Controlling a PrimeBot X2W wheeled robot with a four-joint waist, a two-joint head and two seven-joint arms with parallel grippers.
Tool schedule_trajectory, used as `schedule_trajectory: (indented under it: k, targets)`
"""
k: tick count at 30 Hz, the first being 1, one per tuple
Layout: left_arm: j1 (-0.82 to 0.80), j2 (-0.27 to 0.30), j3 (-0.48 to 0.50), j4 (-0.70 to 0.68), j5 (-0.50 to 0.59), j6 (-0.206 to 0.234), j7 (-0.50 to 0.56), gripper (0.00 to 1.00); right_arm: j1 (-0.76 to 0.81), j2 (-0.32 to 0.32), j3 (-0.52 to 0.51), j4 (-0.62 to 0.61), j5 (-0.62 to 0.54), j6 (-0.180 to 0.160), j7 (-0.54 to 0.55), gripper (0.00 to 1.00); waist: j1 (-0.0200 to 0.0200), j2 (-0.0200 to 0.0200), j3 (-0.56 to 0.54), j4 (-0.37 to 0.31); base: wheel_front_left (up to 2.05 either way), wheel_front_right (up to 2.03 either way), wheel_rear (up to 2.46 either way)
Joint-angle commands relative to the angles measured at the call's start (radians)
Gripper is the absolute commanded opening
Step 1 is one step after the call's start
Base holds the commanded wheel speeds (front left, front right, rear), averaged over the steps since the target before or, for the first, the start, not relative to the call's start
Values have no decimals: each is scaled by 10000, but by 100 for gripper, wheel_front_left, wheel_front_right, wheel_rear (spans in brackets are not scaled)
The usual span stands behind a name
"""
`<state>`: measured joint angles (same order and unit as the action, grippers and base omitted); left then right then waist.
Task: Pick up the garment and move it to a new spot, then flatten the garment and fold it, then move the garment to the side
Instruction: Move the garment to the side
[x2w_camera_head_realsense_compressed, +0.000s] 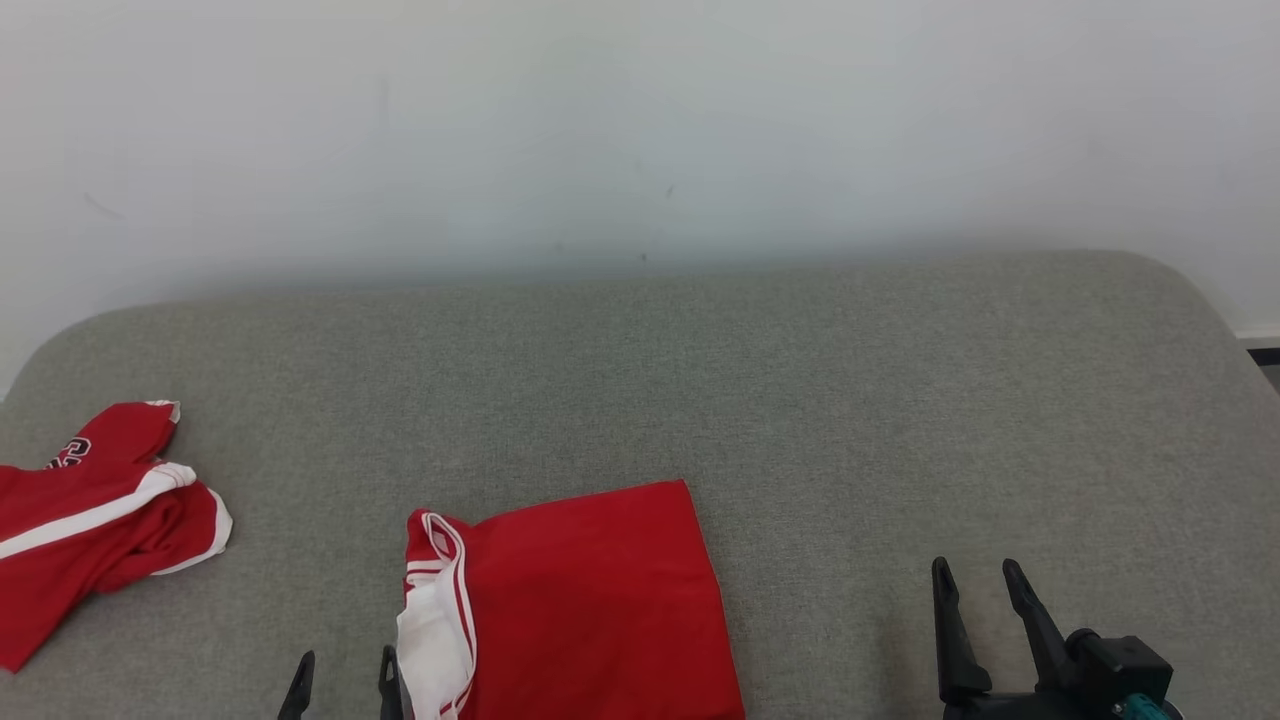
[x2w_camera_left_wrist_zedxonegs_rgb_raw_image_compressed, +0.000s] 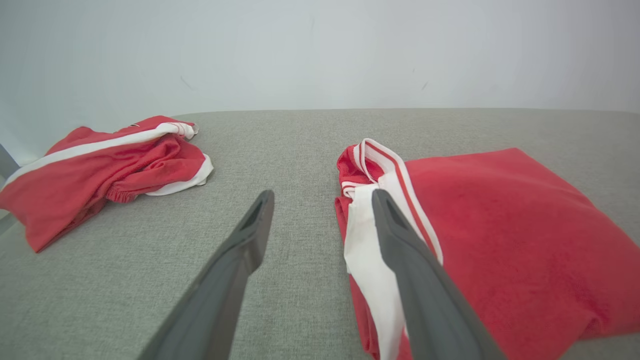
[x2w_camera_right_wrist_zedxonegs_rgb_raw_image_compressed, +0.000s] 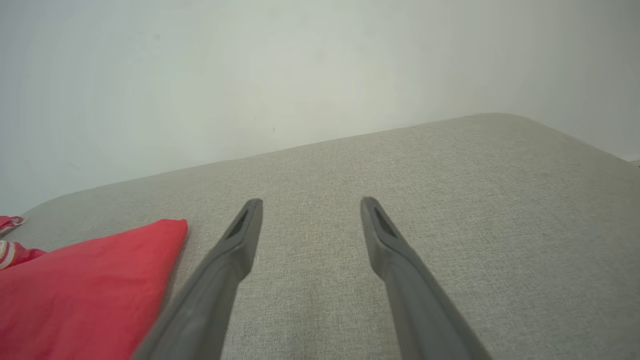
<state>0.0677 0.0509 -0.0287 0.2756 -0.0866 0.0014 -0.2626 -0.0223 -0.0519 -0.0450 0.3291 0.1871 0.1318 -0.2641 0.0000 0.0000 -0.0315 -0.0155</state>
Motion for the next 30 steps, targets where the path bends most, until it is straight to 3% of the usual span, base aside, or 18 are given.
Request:
schedule_trajectory:
  k: [1,17,30]
  targets:
    - [-101,-8,-82,-96,-30,68,-32,100,-112,22,95,6,95,-25,2,100,0,0,174,167,0,0,0]
    - [-753,-4,-937,-174,-378,134,-32,100,-1009,15,1774,624,169,-25,2,100,0,0,1543,1611,0,0,0]
    - [-982,-8,-1321,-83,-555,164,-32,100,-2109,13,2065,2480,817,-25,1,100,0,0,2015,2496,0,0,0]
